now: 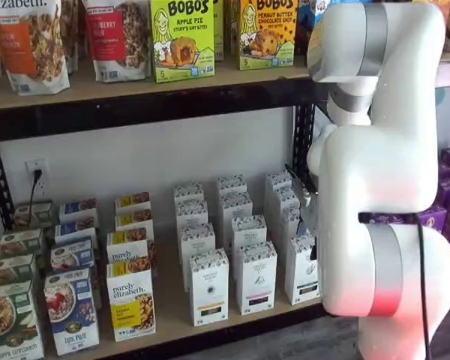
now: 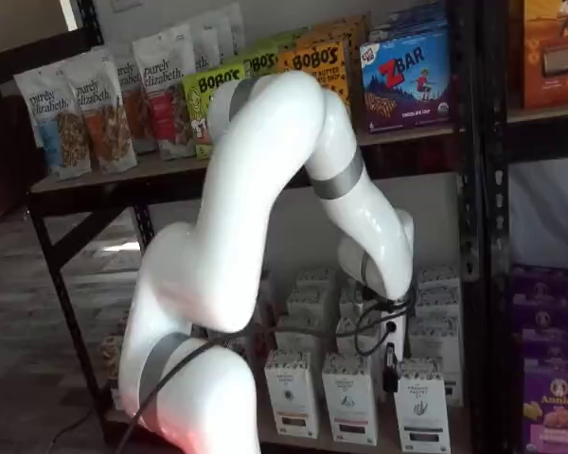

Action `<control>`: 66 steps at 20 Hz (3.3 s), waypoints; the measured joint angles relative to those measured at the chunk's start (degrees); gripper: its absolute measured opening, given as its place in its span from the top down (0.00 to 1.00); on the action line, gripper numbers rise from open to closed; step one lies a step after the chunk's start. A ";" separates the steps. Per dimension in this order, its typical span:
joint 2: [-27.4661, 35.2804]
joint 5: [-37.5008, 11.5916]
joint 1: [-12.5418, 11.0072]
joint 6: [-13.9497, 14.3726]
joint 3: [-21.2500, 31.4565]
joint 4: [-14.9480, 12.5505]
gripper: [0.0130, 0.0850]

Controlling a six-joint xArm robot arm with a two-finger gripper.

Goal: Pick up the white box with a green strip in the middle, on the bottom shelf, the sixth box from the left

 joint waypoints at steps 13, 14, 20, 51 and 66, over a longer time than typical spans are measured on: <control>10.19 -0.58 0.65 1.28 -12.29 -0.52 0.00; 11.13 -0.44 0.65 1.99 -13.44 -1.29 0.00; 16.35 -0.53 0.90 5.26 -19.17 -4.69 0.00; 20.28 -3.07 0.42 12.53 -21.13 -13.58 0.22; 19.35 -4.27 0.55 13.74 -19.05 -14.84 0.44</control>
